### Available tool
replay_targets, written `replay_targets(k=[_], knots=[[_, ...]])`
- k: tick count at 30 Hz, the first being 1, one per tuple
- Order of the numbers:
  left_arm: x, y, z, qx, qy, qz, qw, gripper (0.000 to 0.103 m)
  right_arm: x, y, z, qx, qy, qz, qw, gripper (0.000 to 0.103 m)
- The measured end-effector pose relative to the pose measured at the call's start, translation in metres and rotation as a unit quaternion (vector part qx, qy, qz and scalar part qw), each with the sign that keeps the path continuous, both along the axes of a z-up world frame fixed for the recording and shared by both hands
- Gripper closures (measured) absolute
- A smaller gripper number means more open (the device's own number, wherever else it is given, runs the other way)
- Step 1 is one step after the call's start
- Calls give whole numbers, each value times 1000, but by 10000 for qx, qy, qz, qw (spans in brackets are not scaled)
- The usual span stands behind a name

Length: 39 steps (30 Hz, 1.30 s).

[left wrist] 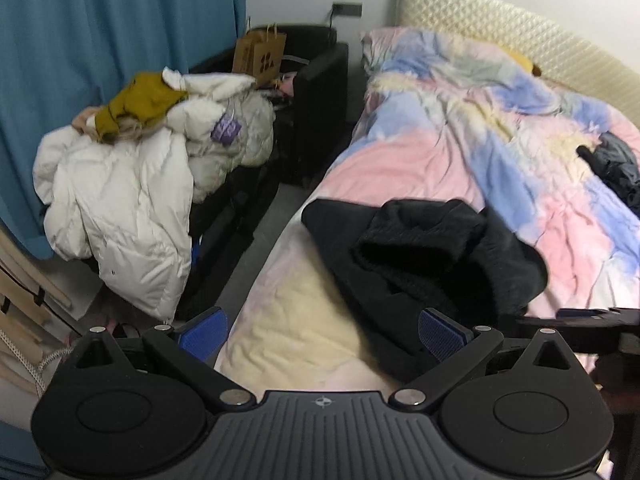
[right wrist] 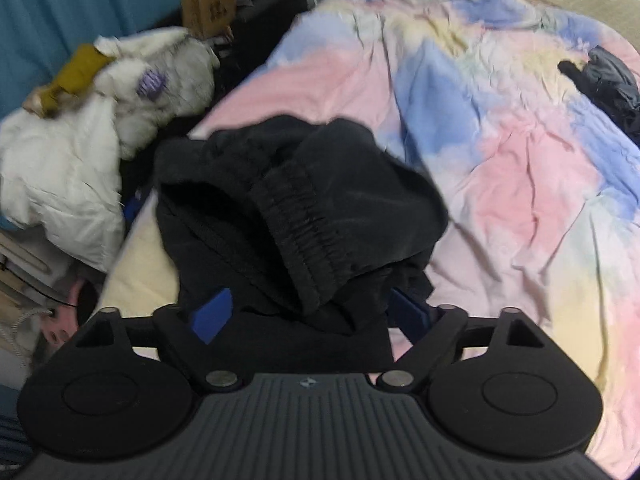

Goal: Fold clothes
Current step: 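Grasp the black trousers' waistband with the right gripper and lift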

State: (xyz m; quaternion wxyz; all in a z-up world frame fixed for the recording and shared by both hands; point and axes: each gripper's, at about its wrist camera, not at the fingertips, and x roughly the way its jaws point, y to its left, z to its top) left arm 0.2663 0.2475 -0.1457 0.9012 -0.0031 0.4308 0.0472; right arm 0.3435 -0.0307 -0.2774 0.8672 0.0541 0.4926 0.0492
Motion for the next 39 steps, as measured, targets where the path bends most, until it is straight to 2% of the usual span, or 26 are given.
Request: replay_targets(k=[4, 7, 8, 10, 11, 14, 15, 18, 23, 26, 28, 31, 34, 36, 39], knots=[[18, 3, -22, 54, 167, -56, 9998, 0, 28, 17, -33, -337, 161, -171, 9992, 24], [32, -6, -36, 493, 154, -342, 9981, 0, 44, 22, -56, -669, 252, -429, 9965, 24], [36, -11, -40, 647, 133, -464, 9967, 0, 48, 22, -62, -744, 314, -557, 9952, 27], [44, -22, -47, 805, 118, -626, 9947, 0, 50, 14, -69, -609, 439, -779, 9941, 40], [48, -28, -51, 870, 117, -699, 9937, 0, 50, 10, -72, -549, 487, -890, 9933, 42], [65, -36, -64, 846, 144, -816, 9930, 0, 45, -6, -68, -485, 269, -1222, 9910, 45], [71, -39, -69, 834, 176, -850, 9927, 0, 44, -13, -66, -345, 242, -1311, 9905, 51], [89, -45, -84, 821, 310, -964, 9915, 0, 40, -32, -60, -200, 156, -1478, 9887, 63], [120, -61, -103, 803, 460, -1174, 9888, 0, 31, -60, -50, -36, -41, -1685, 9857, 72], [136, -70, -112, 815, 493, -1292, 9870, 0, 33, -83, -49, 38, -27, -2063, 9785, 72], [145, -75, -118, 828, 517, -1339, 9862, 0, 33, -99, -52, 162, 73, -2446, 9694, 72], [153, -82, -124, 832, 506, -1428, 9849, 0, 26, -125, -68, 451, 325, -2931, 9544, 70], [153, -87, -131, 877, 521, -1510, 9833, 0, 25, -144, -81, 792, 569, -3142, 9443, 66], [151, -88, -134, 930, 513, -1530, 9825, 1, 20, -142, -80, 749, 505, -2931, 9518, 63], [147, -86, -137, 912, 534, -1482, 9833, 1, 18, -135, -71, 341, 388, -2340, 9709, 60]])
